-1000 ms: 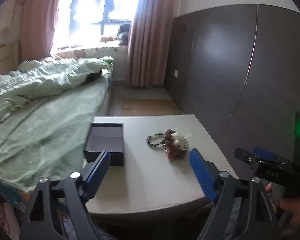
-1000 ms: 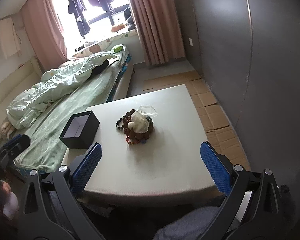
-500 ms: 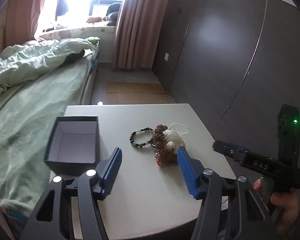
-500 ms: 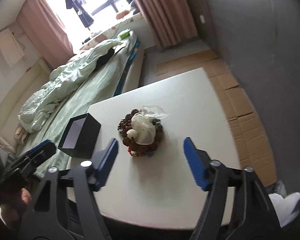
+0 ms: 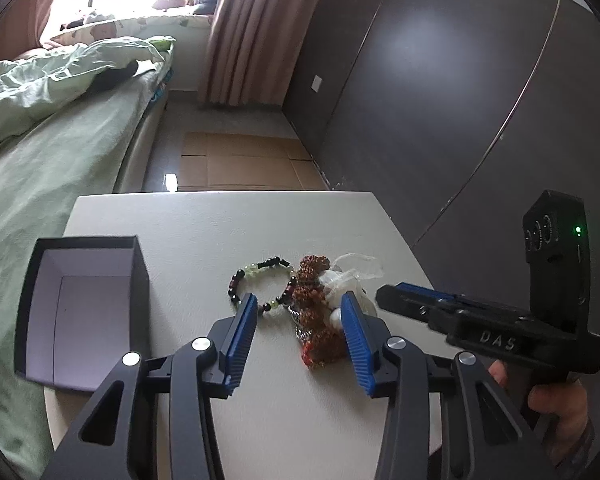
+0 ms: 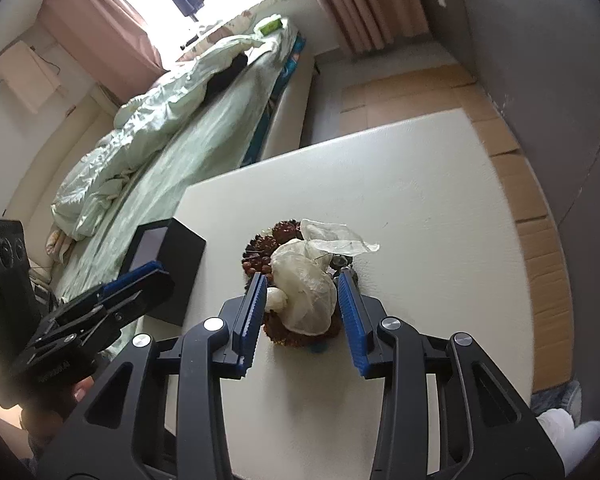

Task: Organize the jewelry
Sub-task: 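Move both grippers down to the jewelry pile beside the black box, then grasp the white tissue with the right gripper while the left grasps the brown rudraksha bracelet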

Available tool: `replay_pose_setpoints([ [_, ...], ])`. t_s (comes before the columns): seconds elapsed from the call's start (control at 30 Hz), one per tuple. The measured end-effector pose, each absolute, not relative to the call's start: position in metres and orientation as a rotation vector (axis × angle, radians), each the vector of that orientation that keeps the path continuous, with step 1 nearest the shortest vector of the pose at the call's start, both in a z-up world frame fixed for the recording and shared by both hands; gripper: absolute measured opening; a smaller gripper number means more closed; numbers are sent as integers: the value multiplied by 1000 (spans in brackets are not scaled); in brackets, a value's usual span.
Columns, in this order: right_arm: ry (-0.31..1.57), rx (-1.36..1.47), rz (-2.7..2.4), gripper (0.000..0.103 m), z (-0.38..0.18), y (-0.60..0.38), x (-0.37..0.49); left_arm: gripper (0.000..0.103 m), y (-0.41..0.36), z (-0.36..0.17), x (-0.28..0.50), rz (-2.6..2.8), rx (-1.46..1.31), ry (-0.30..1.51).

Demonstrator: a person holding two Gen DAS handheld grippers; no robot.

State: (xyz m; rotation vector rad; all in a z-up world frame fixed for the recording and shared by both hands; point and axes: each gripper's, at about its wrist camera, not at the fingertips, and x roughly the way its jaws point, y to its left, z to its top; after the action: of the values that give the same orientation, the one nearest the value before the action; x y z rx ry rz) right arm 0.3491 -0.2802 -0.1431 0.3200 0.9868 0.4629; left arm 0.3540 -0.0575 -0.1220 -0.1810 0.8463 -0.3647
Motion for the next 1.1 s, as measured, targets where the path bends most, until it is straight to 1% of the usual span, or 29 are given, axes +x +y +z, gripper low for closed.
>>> replay_pose_setpoints([
  [0.1,1016,302,455,38,-151,-273,358,40,-58,-127,367,-372,-186,853],
  [0.17,1039,288,453,38,-157,-269,362,38,-58,-130,372,-377,-189,859],
  [0.23,1059,267,444,24,-162,-265,365,37,-57,-135,375,-385,-201,858],
  [0.27,1068,273,455,10,-165,-266,366,37,-57,-136,376,-388,-203,855],
  [0.3,1074,288,467,9,-167,-267,367,37,-57,-138,377,-391,-204,850],
  [0.43,1034,320,480,7,-162,-276,362,37,-61,-149,382,-405,-203,845],
  [0.6,928,384,491,7,-143,-291,350,37,-68,-154,386,-404,-188,840],
  [0.93,784,450,390,7,-123,-326,342,38,-84,-171,394,-396,-165,891],
  [1.03,757,455,366,7,-120,-329,343,37,-86,-177,397,-396,-171,910],
  [1.1,776,449,357,7,-124,-328,346,37,-87,-179,398,-404,-186,916],
])
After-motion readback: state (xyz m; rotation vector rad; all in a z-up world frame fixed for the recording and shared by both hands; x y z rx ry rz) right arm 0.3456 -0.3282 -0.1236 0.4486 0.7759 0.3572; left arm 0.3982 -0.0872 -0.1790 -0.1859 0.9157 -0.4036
